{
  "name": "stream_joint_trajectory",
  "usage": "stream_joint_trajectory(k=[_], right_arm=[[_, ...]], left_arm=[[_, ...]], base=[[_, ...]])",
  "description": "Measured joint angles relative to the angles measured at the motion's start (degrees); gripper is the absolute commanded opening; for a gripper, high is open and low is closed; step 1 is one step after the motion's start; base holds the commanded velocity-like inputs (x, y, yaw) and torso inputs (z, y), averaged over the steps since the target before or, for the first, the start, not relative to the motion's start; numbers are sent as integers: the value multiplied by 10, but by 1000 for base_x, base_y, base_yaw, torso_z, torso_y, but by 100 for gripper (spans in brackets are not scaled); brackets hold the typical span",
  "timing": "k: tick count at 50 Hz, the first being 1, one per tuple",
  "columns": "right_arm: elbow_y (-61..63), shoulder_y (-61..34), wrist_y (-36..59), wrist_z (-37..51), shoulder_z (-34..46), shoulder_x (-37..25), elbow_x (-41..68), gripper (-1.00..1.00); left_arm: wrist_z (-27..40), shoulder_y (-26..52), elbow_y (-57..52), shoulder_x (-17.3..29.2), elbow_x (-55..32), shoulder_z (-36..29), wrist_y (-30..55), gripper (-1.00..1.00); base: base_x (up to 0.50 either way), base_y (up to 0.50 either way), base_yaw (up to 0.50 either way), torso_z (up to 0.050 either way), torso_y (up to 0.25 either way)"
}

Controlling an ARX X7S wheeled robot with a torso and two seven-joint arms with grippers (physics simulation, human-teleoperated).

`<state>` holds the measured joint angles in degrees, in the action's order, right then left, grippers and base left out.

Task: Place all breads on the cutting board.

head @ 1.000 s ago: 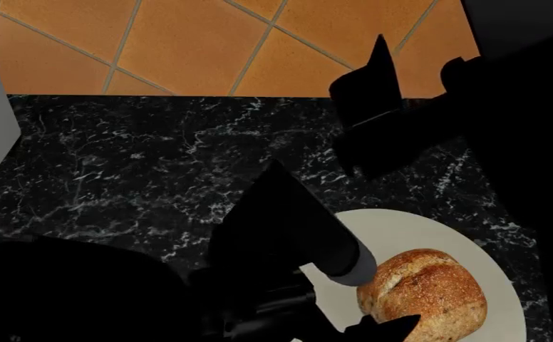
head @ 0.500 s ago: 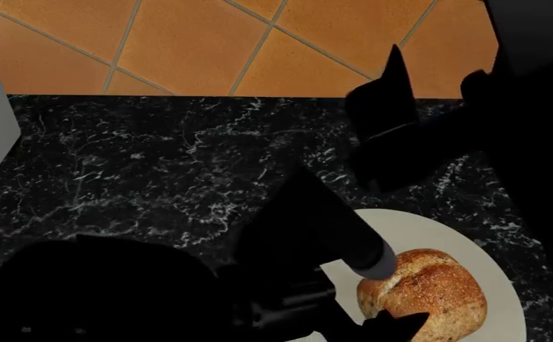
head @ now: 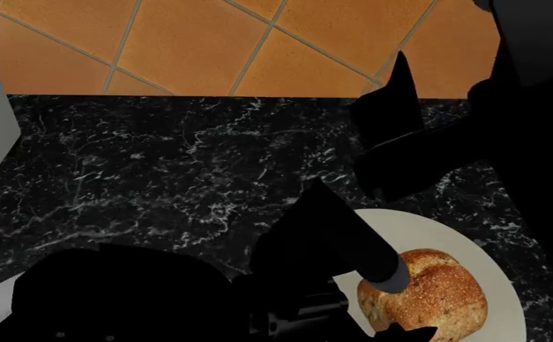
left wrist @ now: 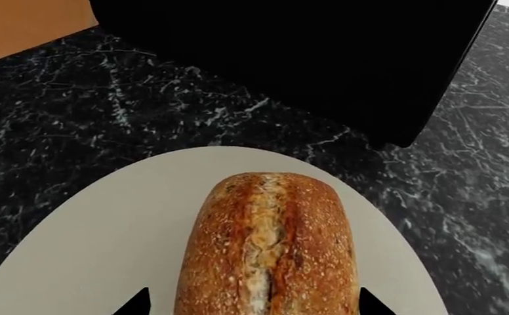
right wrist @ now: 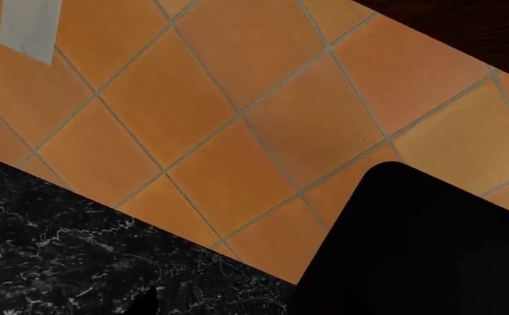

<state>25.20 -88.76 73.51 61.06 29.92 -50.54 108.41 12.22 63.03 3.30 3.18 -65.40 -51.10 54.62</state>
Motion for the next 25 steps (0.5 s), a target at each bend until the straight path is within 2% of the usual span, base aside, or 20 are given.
stream_joint_trajectory(k=[17, 18, 25], right_arm=[[0, 15, -8, -19, 5, 9, -40, 100], [0, 16, -8, -21, 6, 10, -43, 100], [0, 19, -11, -28, 8, 12, -53, 100]], left_arm=[[-5, -8, 17, -2, 5, -36, -23, 100], [-4, -9, 16, -2, 4, -38, -24, -100], [-1, -9, 0, 5, 4, -43, -24, -100]], base=[[0, 0, 0, 0, 0], [0, 0, 0, 0, 0], [0, 0, 0, 0, 0]])
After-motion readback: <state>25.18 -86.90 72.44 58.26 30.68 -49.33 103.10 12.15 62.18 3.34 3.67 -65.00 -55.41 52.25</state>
